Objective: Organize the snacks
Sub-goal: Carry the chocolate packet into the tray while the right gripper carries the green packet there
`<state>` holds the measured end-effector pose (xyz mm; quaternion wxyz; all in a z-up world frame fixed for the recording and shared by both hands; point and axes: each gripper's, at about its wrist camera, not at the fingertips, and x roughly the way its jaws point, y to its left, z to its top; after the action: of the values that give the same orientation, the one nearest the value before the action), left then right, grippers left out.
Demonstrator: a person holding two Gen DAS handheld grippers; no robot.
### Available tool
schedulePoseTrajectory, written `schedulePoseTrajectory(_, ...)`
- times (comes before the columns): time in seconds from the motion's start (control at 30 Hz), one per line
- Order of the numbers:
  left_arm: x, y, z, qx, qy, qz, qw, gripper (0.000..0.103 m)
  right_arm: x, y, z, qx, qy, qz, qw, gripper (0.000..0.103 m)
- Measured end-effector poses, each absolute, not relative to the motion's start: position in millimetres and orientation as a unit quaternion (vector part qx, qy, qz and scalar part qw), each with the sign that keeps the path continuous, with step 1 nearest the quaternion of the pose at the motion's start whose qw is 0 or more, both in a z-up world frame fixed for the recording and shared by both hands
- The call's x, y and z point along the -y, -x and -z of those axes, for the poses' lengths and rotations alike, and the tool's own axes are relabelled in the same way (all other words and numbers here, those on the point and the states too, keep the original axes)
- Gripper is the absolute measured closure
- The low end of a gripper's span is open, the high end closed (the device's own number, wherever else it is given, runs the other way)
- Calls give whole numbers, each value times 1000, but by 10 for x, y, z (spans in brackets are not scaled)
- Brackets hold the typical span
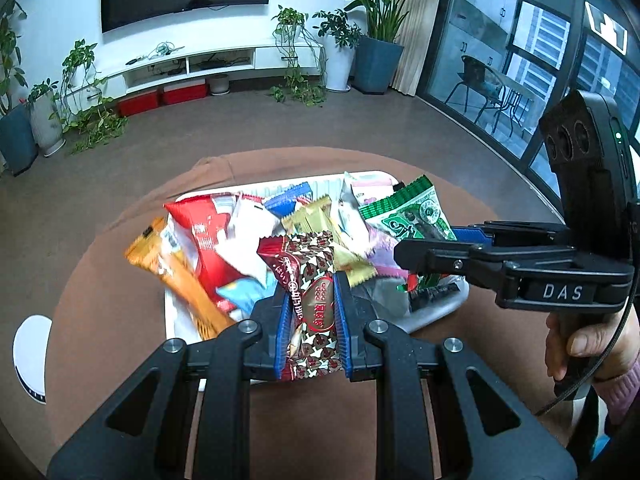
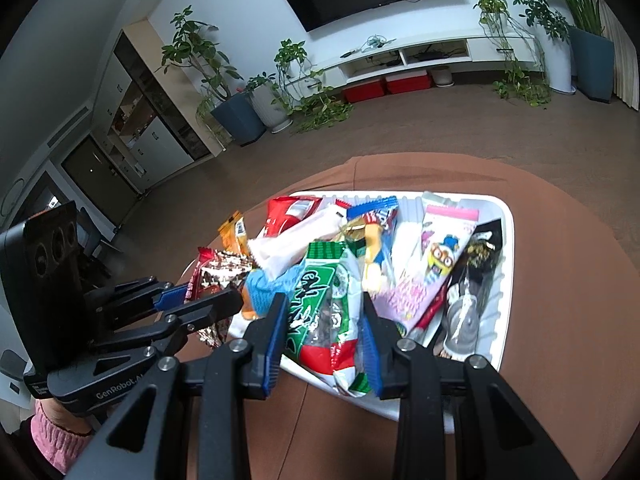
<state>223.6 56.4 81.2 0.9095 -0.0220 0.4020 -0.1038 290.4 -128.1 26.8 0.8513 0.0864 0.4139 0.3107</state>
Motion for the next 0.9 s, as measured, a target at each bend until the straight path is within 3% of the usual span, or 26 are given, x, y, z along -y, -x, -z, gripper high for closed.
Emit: schedulePoseTrajectory(0.9,-506,-2387,-818,-406,13,104,908,85,1319,-3256,-156,-421,-85,-300,852,67)
